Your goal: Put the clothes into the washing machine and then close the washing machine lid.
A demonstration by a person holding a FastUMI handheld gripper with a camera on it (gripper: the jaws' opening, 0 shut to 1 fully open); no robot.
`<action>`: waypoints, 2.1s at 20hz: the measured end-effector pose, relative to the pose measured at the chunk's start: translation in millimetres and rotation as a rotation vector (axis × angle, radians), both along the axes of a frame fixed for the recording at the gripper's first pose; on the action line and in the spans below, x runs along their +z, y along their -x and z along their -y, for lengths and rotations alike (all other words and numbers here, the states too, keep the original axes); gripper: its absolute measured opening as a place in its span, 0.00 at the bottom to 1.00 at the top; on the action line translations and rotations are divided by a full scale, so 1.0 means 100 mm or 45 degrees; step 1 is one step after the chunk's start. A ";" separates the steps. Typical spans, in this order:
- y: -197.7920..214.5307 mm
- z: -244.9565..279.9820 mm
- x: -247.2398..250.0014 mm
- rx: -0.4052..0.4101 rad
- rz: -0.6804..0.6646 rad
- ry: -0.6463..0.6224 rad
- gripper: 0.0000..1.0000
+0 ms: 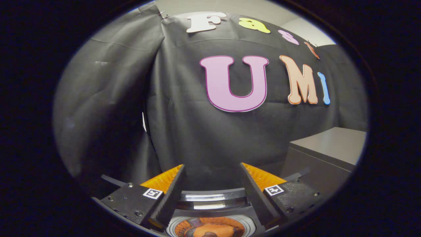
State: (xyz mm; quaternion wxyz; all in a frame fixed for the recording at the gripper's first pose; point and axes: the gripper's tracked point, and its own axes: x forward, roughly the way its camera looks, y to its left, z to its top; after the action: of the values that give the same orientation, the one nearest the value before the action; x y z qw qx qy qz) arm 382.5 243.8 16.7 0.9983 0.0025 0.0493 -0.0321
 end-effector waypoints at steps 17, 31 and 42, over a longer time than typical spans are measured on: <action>1.25 -0.11 -1.25 -0.029 -0.144 0.069 0.96; 1.83 -0.18 -0.46 -0.032 -0.002 -0.040 0.96; 2.48 0.00 0.48 0.095 0.052 0.199 0.96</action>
State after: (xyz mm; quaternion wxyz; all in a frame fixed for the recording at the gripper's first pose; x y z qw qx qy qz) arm 134.8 244.1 64.4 0.9967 -0.0767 0.0262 0.0015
